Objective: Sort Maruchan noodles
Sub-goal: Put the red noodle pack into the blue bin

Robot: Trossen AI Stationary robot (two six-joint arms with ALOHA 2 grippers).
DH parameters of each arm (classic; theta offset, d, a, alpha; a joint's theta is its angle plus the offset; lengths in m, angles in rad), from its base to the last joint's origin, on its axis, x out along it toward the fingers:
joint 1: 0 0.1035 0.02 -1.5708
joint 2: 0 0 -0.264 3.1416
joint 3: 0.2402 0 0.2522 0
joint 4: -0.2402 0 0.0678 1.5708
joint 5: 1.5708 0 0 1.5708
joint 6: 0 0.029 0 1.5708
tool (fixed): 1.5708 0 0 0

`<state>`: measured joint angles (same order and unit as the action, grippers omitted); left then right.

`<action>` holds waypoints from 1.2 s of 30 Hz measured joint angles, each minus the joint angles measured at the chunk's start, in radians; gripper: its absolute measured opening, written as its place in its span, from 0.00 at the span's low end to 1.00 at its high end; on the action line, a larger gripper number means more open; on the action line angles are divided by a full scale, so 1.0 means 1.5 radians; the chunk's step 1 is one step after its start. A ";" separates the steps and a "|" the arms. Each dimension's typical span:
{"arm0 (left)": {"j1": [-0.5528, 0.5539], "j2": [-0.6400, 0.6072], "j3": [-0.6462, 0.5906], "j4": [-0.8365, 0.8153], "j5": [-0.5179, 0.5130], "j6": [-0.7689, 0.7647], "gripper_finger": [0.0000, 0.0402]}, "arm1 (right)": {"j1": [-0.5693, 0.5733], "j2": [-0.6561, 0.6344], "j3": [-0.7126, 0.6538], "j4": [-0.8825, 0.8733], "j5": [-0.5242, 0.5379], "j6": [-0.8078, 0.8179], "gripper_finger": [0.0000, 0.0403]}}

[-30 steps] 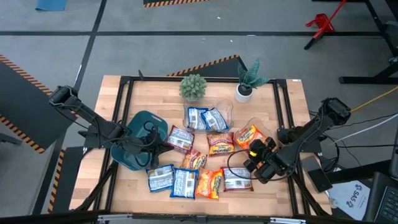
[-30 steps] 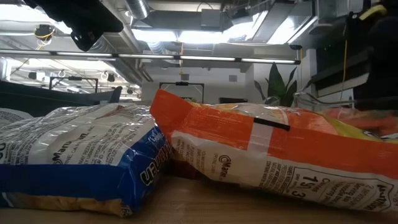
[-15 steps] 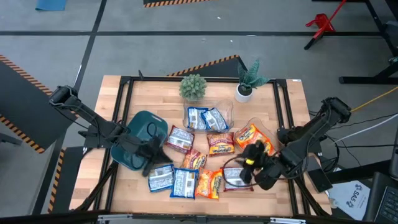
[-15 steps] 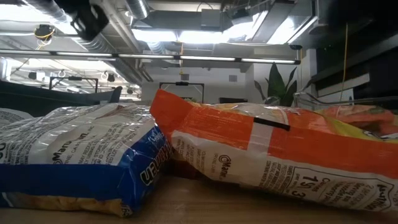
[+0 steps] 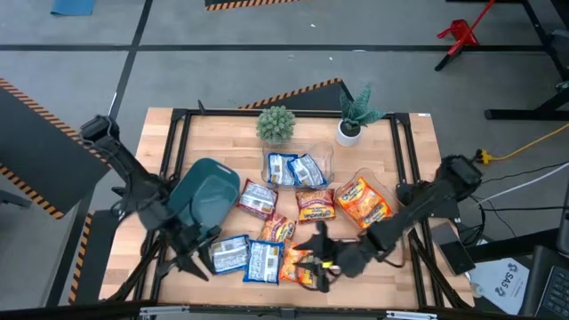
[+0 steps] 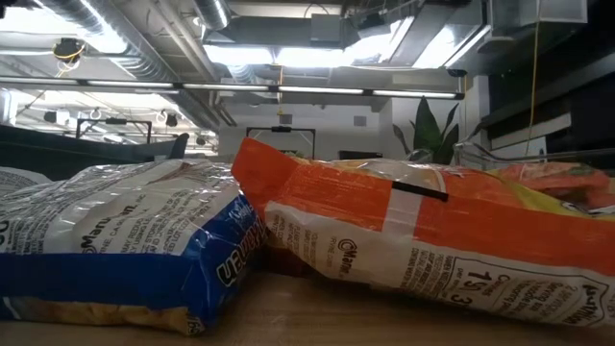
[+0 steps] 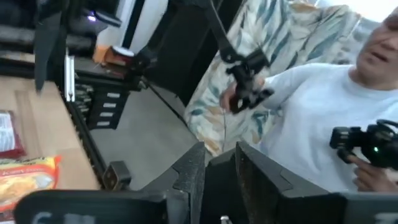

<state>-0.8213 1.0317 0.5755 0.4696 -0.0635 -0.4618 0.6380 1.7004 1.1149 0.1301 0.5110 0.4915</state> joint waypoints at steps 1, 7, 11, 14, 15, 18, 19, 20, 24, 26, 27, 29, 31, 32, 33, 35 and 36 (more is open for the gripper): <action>-0.016 0.000 0.000 0.002 -0.023 0.000 0.22 | -0.012 0.014 0.000 0.017 -0.022 0.008 0.50; -0.092 0.002 0.000 -0.074 -0.165 0.001 0.23 | -0.070 0.076 0.013 0.026 -0.118 0.066 0.69; -0.109 0.007 0.000 -0.158 -0.266 0.000 0.23 | -0.092 0.100 0.046 -0.023 -0.165 0.069 0.70; -0.111 0.014 0.000 -0.202 -0.315 -0.003 0.23 | -0.105 0.125 0.090 -0.085 -0.172 0.028 0.69; -0.110 0.018 0.000 -0.212 -0.325 -0.005 0.23 | -0.104 0.130 0.105 -0.124 -0.172 0.012 0.68; -0.110 0.042 0.000 -0.221 -0.342 -0.015 0.23 | -0.103 0.149 0.161 -0.220 -0.172 -0.005 0.68; -0.110 0.051 0.000 -0.220 -0.345 -0.016 0.23 | -0.096 0.151 0.179 -0.269 -0.172 -0.005 0.68; -0.110 0.059 0.000 -0.216 -0.346 -0.017 0.23 | -0.089 0.154 0.199 -0.306 -0.170 -0.001 0.68; -0.107 0.082 0.000 -0.217 -0.348 -0.018 0.23 | -0.044 0.154 0.262 -0.472 -0.151 0.041 0.68; -0.103 0.090 0.000 -0.219 -0.348 -0.018 0.22 | -0.015 0.154 0.287 -0.552 -0.149 0.089 0.68; -0.100 0.094 0.000 -0.216 -0.348 -0.018 0.22 | 0.002 0.153 0.295 -0.585 -0.149 0.117 0.68; -0.096 0.095 0.000 -0.220 -0.348 -0.018 0.22 | 0.036 0.153 0.298 -0.625 -0.150 0.175 0.68; -0.092 0.094 0.000 -0.217 -0.348 -0.018 0.21 | 0.071 0.154 0.294 -0.671 -0.144 0.226 0.68; -0.088 0.094 0.000 -0.217 -0.348 -0.017 0.21 | 0.086 0.159 0.293 -0.683 -0.139 0.240 0.68; -0.084 0.094 0.000 -0.217 -0.348 -0.015 0.21 | 0.102 0.166 0.291 -0.692 -0.137 0.247 0.68; -0.078 0.094 0.000 -0.217 -0.350 -0.012 0.21 | 0.130 0.183 0.286 -0.706 -0.133 0.246 0.68; -0.076 0.094 0.000 -0.217 -0.350 -0.012 0.21 | 0.139 0.194 0.286 -0.704 -0.132 0.244 0.68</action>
<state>-0.9347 1.1727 0.5756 0.1436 -0.5888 -0.4793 0.8464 1.9910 1.5433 -0.9261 0.3134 0.8568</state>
